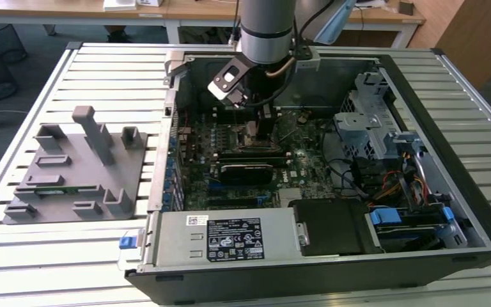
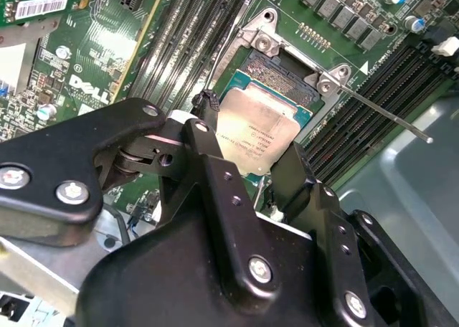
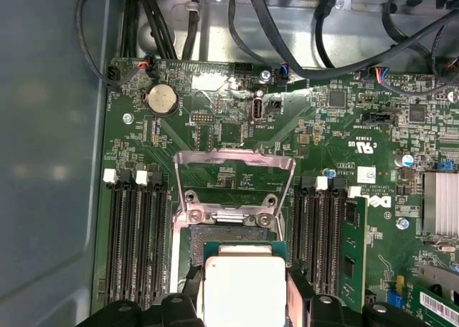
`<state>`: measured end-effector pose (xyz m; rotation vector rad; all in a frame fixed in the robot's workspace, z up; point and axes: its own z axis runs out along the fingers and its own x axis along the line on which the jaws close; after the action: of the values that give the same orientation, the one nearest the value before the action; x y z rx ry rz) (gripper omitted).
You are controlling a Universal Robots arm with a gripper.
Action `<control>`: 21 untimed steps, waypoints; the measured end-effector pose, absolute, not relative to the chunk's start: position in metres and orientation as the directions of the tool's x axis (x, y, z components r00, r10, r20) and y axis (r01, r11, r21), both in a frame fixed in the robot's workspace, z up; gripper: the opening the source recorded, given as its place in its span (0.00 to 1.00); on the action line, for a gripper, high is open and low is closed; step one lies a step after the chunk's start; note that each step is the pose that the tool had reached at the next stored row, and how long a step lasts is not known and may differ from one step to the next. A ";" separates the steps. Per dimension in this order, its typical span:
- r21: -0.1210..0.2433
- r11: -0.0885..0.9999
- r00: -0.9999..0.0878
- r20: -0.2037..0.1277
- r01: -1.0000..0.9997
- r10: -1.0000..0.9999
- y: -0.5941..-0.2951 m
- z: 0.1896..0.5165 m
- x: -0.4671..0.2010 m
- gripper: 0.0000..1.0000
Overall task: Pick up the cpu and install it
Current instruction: 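Place the cpu into insertion slot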
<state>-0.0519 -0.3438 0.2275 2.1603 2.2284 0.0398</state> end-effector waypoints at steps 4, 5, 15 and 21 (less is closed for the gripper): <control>0.045 0.031 -0.031 -0.009 0.999 0.999 -0.344 0.227 -0.052 0.54; 0.045 0.031 -0.031 -0.009 0.999 0.999 -0.344 0.226 -0.052 0.54; 0.044 0.022 -0.021 -0.009 0.999 1.000 -0.344 0.219 -0.052 0.54; 0.045 0.017 -0.016 -0.009 0.999 1.000 -0.342 0.211 -0.052 0.54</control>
<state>-0.0520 -0.3417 0.2106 2.1762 2.2128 0.0394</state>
